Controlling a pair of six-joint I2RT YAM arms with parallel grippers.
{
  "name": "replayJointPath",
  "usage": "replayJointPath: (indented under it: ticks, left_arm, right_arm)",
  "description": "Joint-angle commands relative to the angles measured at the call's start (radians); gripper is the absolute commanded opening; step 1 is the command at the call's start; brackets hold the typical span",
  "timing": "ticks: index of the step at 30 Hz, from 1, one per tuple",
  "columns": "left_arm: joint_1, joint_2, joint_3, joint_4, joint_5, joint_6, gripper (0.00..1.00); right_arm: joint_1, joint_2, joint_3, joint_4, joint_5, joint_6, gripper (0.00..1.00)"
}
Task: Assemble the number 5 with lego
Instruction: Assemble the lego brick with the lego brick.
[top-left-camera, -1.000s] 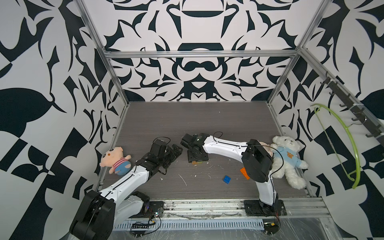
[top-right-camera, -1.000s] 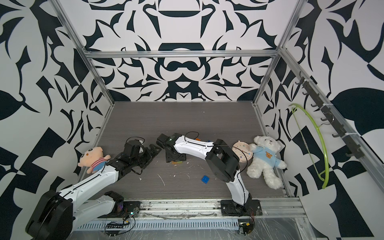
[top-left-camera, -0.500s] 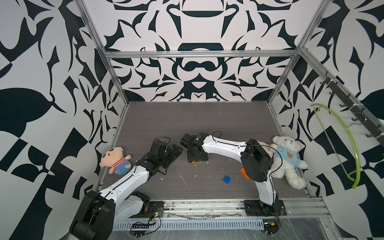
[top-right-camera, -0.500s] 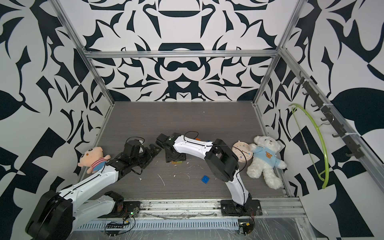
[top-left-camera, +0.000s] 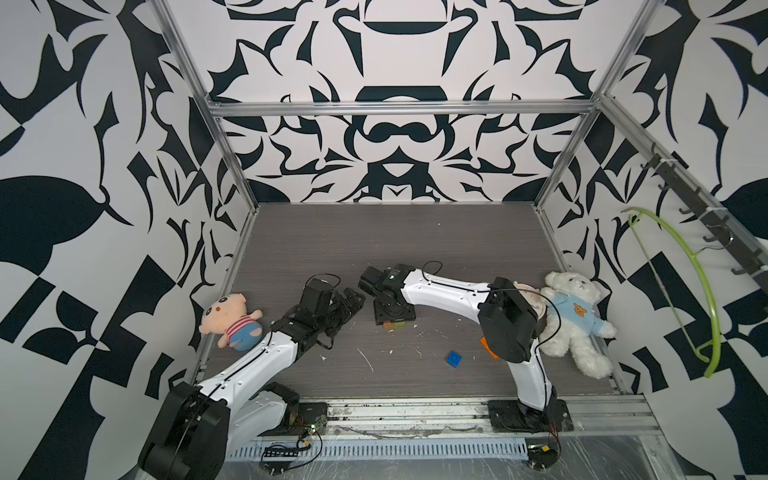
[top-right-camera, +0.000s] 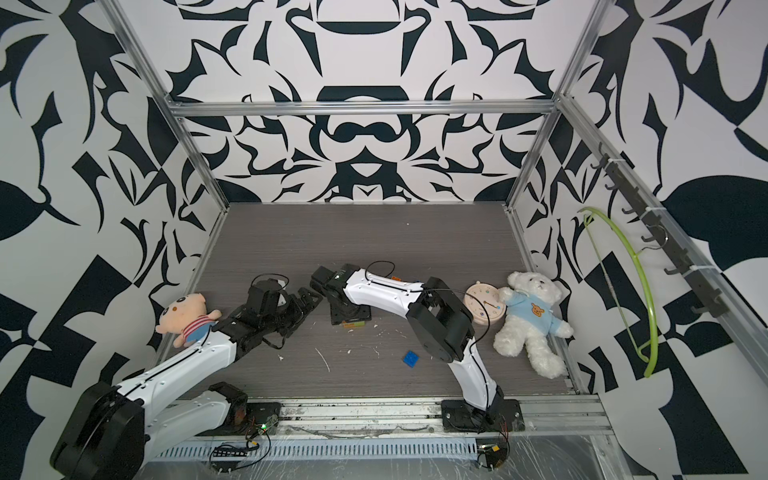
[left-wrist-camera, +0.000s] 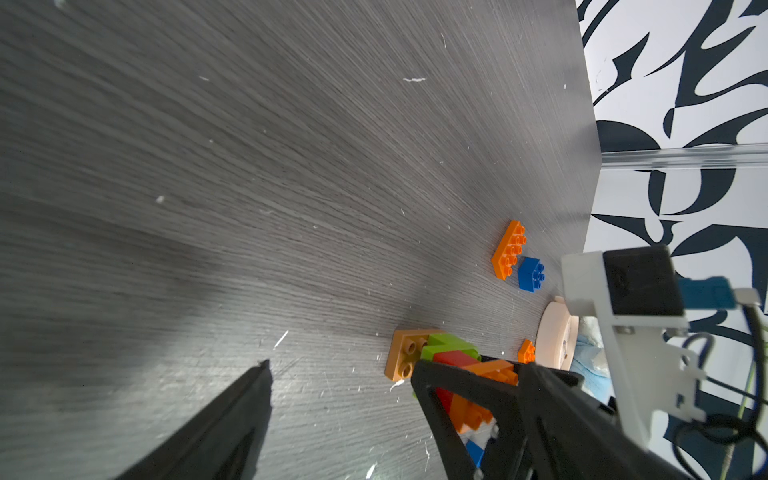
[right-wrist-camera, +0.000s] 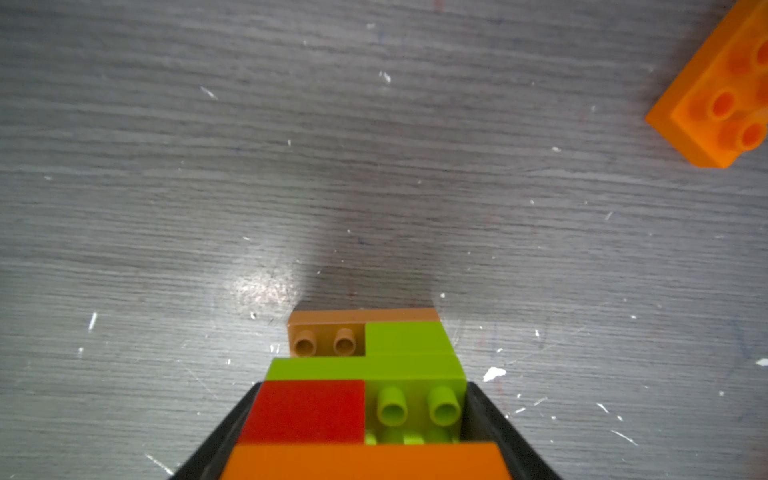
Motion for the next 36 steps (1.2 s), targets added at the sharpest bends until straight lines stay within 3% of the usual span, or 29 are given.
replayJointPath:
  ticks: [1, 36]
  left_arm:
    - [0.003, -0.004, -0.011, -0.009, -0.008, 0.005, 0.99]
    - [0.003, -0.019, -0.007, -0.033, -0.021, 0.004, 0.99]
  right_arm:
    - [-0.007, 0.066, -0.080, 0.029, -0.039, 0.005, 0.63]
    - [-0.016, 0.055, -0.144, 0.094, -0.087, -0.003, 0.62]
